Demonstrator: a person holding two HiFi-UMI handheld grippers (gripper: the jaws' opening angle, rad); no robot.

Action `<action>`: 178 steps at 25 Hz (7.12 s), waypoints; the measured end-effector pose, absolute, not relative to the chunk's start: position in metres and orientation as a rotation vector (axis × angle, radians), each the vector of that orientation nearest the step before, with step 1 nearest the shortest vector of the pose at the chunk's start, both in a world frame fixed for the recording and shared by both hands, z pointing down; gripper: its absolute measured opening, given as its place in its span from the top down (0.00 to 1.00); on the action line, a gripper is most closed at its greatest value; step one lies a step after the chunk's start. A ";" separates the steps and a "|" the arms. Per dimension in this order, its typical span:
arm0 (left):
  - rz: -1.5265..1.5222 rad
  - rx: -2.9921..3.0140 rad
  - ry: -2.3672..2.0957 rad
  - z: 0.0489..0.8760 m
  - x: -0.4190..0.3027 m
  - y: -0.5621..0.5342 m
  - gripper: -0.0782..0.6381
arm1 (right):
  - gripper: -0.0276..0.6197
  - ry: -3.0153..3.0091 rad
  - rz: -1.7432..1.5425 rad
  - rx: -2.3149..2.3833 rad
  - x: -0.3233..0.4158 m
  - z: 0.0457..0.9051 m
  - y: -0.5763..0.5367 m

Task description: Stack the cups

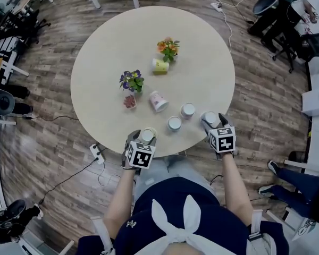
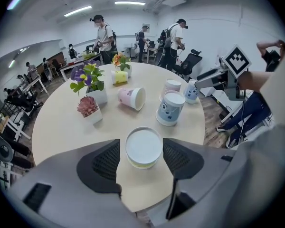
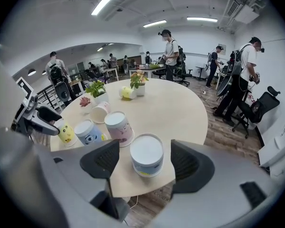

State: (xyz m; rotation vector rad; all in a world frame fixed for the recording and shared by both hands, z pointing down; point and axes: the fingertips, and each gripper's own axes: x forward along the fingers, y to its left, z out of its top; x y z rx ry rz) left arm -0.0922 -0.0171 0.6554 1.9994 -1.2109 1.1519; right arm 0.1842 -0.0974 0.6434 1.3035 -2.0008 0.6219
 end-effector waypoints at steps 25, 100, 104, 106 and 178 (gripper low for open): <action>1.079 2.014 -1.206 0.650 -0.096 -0.022 0.51 | 0.57 -2.026 0.634 1.341 0.176 0.617 -0.091; 1.145 2.152 -1.042 0.659 -0.034 -0.069 0.51 | 0.57 -2.031 0.607 1.050 0.100 0.655 -0.070; 1.141 2.154 -1.045 0.659 -0.033 -0.064 0.51 | 0.57 -2.030 0.607 1.048 0.099 0.655 -0.070; 1.138 2.152 -1.047 0.658 -0.033 -0.062 0.51 | 0.57 -2.031 0.605 1.045 0.099 0.654 -0.069; 0.501 1.397 -1.120 0.682 -0.081 -0.193 0.48 | 0.52 -2.180 0.296 0.581 0.002 0.628 -0.306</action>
